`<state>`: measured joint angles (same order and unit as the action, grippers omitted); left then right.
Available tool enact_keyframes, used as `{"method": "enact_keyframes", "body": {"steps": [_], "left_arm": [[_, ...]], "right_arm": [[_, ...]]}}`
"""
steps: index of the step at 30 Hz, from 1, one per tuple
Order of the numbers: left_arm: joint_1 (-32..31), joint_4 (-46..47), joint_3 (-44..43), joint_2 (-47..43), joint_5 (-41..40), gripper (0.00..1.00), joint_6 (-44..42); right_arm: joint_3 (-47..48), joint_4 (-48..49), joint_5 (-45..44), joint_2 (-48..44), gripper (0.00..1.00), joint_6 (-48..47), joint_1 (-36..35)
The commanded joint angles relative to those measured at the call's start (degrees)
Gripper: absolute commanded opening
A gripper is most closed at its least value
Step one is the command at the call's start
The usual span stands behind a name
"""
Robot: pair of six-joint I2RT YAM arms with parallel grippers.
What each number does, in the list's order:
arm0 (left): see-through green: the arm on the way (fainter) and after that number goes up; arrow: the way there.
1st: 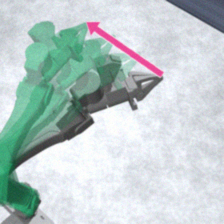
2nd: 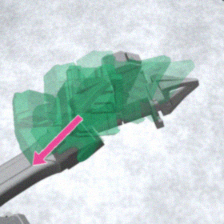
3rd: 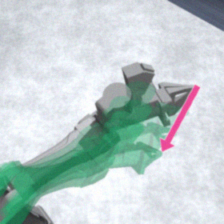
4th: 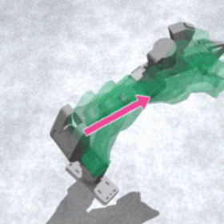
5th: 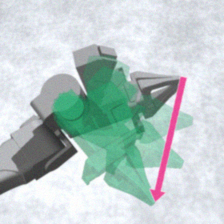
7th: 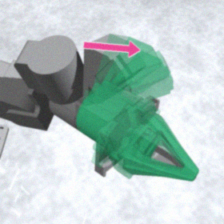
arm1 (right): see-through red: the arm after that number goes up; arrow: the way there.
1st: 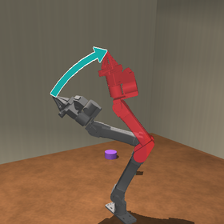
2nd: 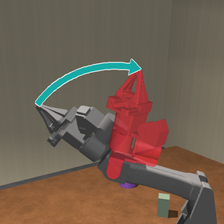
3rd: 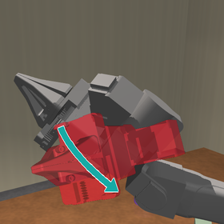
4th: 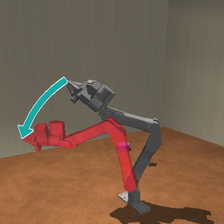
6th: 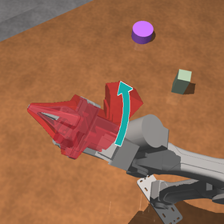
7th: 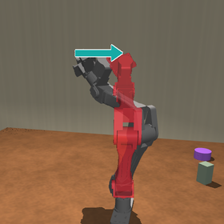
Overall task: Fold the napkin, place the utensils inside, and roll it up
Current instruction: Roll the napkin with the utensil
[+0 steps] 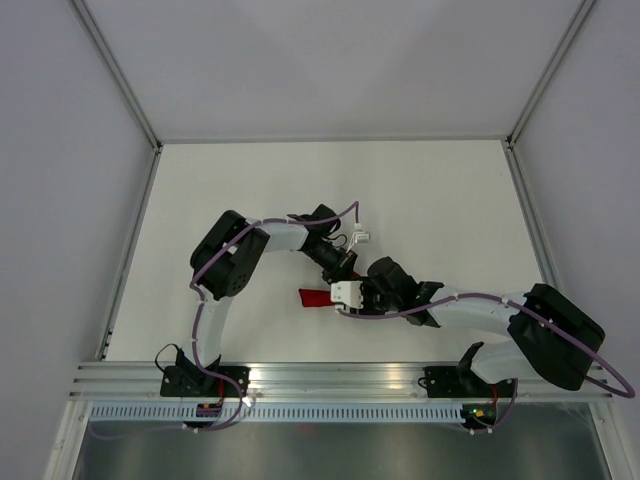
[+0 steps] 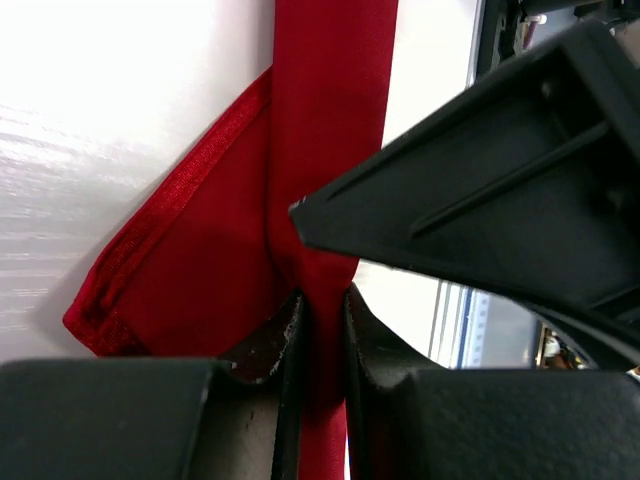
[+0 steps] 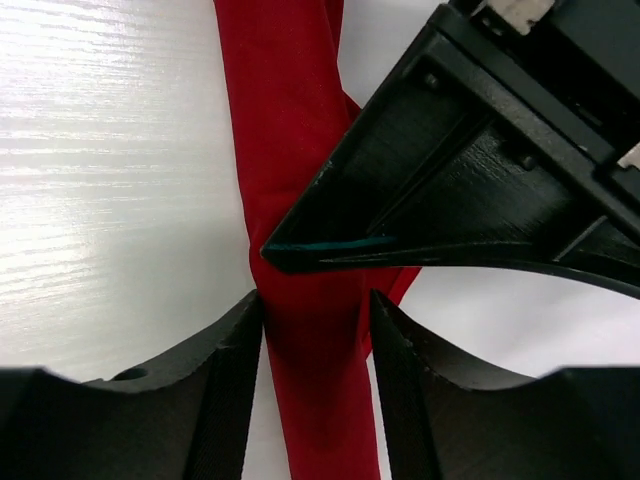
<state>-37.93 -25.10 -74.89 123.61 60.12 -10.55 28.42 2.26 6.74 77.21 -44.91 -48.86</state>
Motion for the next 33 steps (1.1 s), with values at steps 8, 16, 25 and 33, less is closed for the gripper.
{"method": "enact_keyframes", "body": {"steps": [8,16,25,33], "left_arm": [[0.8,-7.9,-2.3,3.6,-6.5,0.27,-1.9],[4.2,-6.8,-2.8,-1.4,-4.7,0.44,-0.8],[10.7,8.5,6.1,-13.6,-24.4,0.44,9.9],[15.2,43.4,30.5,-37.5,-48.8,0.47,26.7]], "right_arm": [[0.7,-0.7,-2.0,2.6,0.16,-1.2,-0.9],[2.9,-10.4,3.0,2.0,0.08,-1.9,0.0],[9.4,-21.0,11.6,5.9,0.07,-3.0,5.4],[19.6,-33.4,20.8,16.6,0.06,-6.3,11.7]]}}
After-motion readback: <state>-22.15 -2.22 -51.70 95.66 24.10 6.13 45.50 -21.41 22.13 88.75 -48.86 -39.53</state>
